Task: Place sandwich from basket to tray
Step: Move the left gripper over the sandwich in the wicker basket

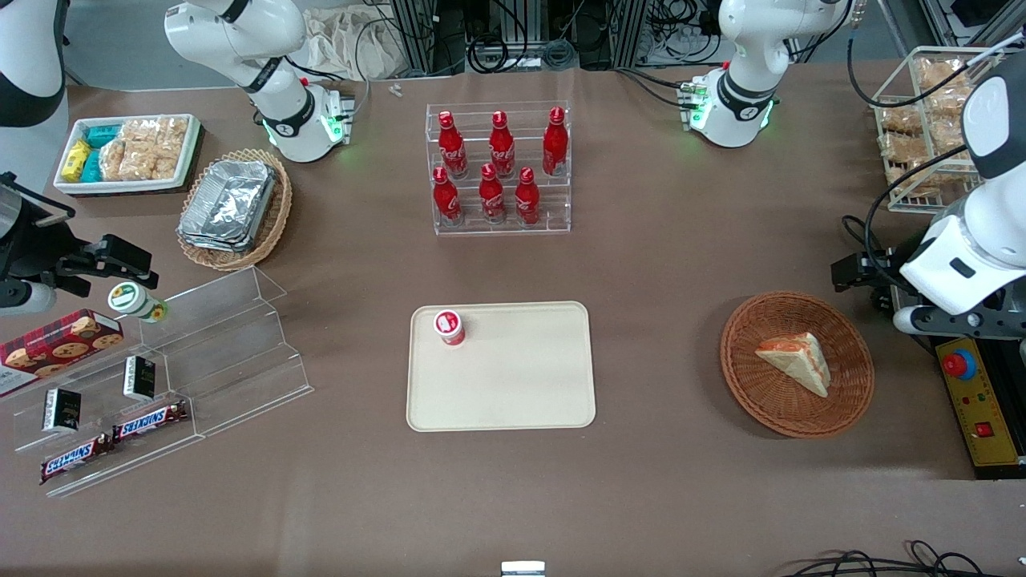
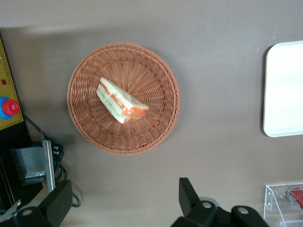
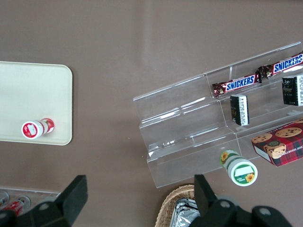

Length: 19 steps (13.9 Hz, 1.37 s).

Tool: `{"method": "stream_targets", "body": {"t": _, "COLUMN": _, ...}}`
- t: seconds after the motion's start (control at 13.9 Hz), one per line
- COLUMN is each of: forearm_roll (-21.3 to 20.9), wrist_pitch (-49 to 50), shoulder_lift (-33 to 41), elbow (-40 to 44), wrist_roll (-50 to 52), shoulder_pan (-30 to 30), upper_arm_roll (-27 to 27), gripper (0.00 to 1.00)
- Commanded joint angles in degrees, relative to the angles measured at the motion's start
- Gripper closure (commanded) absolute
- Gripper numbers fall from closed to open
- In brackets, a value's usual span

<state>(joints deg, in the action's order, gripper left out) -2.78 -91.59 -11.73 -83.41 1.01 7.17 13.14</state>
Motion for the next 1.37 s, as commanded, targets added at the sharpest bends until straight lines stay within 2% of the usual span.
{"method": "stream_targets", "body": {"t": 0.0, "forearm_roll": 0.93, "wrist_pitch": -0.25, "shoulder_lift": -0.93, "elbow": 1.85, "wrist_roll": 2.66, "shoulder_pan": -0.23, "upper_arm_roll": -0.4, "gripper": 0.0}}
{"method": "stream_targets", "body": {"t": 0.22, "forearm_roll": -0.12, "wrist_pitch": -0.34, "shoulder_lift": -2.07, "elbow": 1.5, "wrist_roll": 5.4, "shoulder_pan": -0.31, "upper_arm_roll": -0.4, "gripper": 0.0}}
{"method": "stream_targets", "body": {"t": 0.36, "forearm_roll": -0.03, "wrist_pitch": -1.04, "shoulder_lift": -3.21, "elbow": 0.1, "wrist_roll": 12.39, "shoulder_pan": -0.23, "upper_arm_roll": -0.49, "gripper": 0.0}}
{"method": "stream_targets", "body": {"t": 0.58, "forearm_roll": -0.12, "wrist_pitch": -10.59, "shoulder_lift": -3.22, "elbow": -8.67, "wrist_roll": 21.73, "shoulder_pan": -0.05, "upper_arm_roll": -0.75, "gripper": 0.0}}
{"method": "stream_targets", "body": {"t": 0.72, "forearm_roll": -0.12, "wrist_pitch": -15.18, "shoulder_lift": -3.22, "elbow": -14.04, "wrist_roll": 30.41, "shoulder_pan": 2.23, "upper_arm_roll": -0.75, "gripper": 0.0}}
{"method": "stream_targets", "body": {"t": 1.3, "forearm_roll": -0.3, "wrist_pitch": -31.88, "shoulder_lift": -7.87, "elbow": -24.6, "wrist_roll": 38.45, "shoulder_pan": 4.61, "upper_arm_roll": -2.16, "gripper": 0.0}}
